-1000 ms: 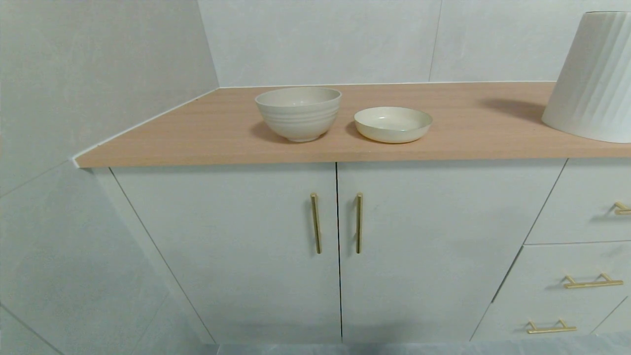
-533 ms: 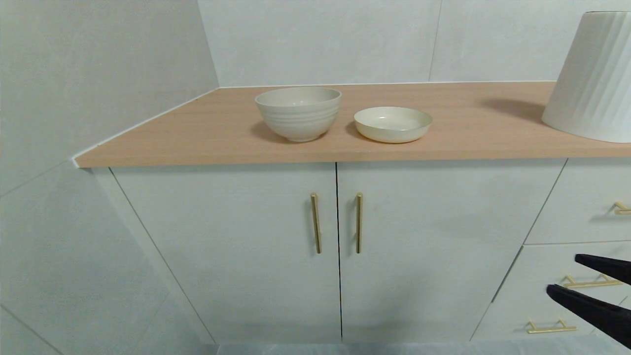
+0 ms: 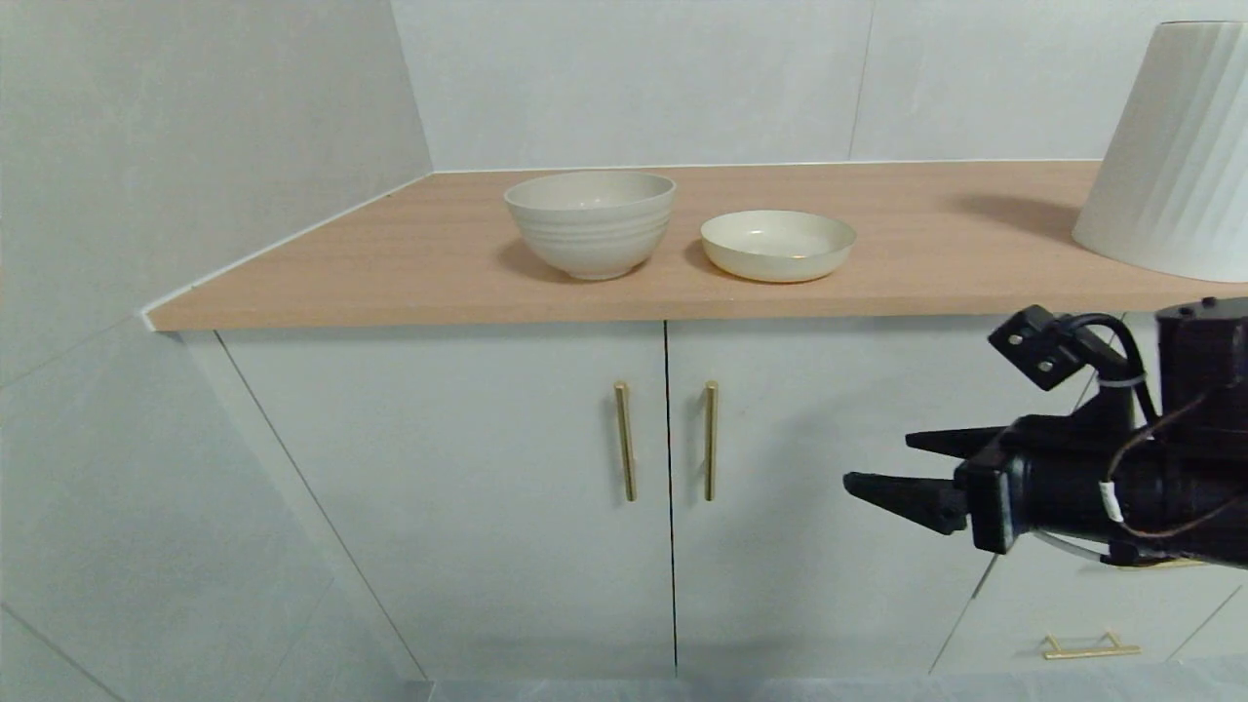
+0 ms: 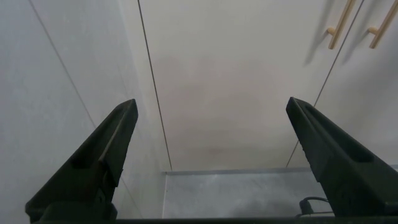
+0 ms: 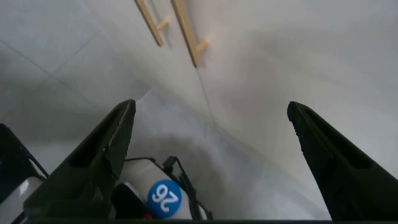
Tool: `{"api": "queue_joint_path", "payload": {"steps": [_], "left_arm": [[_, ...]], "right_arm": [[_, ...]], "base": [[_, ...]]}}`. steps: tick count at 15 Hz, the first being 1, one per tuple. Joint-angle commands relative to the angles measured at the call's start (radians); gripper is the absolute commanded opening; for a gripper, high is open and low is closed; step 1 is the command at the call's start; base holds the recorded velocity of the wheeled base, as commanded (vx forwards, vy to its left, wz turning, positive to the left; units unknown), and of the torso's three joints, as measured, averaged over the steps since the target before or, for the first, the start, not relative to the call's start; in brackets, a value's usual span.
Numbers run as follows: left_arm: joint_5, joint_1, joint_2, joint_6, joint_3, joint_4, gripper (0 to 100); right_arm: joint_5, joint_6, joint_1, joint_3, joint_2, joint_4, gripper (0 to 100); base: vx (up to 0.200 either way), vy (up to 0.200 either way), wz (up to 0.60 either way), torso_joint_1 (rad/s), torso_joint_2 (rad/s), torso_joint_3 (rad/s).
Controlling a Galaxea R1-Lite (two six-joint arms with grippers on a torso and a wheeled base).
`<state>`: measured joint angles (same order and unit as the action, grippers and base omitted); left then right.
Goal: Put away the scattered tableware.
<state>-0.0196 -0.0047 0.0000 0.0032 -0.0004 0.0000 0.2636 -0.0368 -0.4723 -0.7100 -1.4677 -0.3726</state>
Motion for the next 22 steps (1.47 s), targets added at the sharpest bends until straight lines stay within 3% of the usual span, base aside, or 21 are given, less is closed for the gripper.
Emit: {"api": "queue_joint_path", "payload": {"steps": [1,4,6,13,22], "left_arm": [[0.000,0.000,0.000,0.000,-0.001,0.000,100],[0.000,0.000,0.000,0.000,0.000,0.000,100],[0.000,0.000,0.000,0.000,0.000,0.000,100],[0.000,0.000,0.000,0.000,-0.001,0.000,100],[0.000,0.000,0.000,0.000,0.000,0.000,100]], "right_arm": [[-0.001,-0.002,-0.052,-0.074,-0.122,0.000,100],[-0.001,-0.103,-0.150,-0.175,-0.206,-0.002,100],[-0.001,-0.167,-0.177,-0.174,-0.234,-0.035,100],[-0.006,-0.189,-0.181,-0.175,-0.415,-0.307,100],[-0.007,-0.299,-0.190,-0.210,-0.523,-0.491,100]], "base": [[0.000,0.000,0.00,0.000,0.00,0.000],[0.000,0.000,0.00,0.000,0.00,0.000],[0.000,0.000,0.00,0.000,0.00,0.000],[0.000,0.000,0.00,0.000,0.00,0.000],[0.000,0.000,0.00,0.000,0.00,0.000]]}}
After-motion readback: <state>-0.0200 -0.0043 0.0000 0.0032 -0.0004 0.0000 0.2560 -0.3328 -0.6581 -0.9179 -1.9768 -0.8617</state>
